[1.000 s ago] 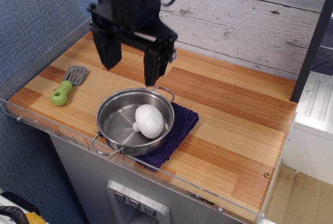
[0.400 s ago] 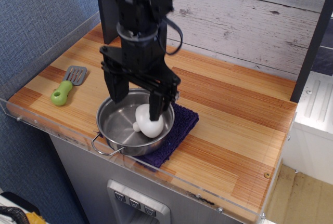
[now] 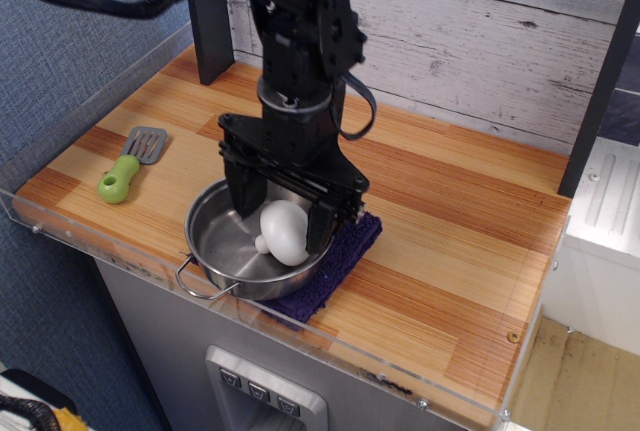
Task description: Pick the mushroom from the pot and put it on the table.
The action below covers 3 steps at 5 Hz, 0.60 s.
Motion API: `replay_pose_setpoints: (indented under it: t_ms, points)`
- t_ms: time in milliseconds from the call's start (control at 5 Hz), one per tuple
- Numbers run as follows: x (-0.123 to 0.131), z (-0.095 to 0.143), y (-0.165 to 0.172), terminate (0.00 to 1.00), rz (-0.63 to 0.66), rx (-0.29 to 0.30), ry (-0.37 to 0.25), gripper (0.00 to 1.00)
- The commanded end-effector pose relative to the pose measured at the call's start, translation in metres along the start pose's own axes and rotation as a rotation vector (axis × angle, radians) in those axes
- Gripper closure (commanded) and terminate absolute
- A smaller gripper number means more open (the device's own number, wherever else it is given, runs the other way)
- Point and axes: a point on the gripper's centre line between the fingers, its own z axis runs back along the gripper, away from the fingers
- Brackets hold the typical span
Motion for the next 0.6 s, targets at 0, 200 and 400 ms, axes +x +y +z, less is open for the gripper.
replay_pose_setpoints:
  t_ms: [0,200,400]
  points:
    - [0.004,-0.018,0.004,0.0,0.0,0.028,0.01,0.0]
    - [0.005,-0.022,0.018,0.0,0.034,0.013,0.018,0.0]
    - [0.007,-0.012,0.027,0.0,0.057,-0.004,0.0,1.0]
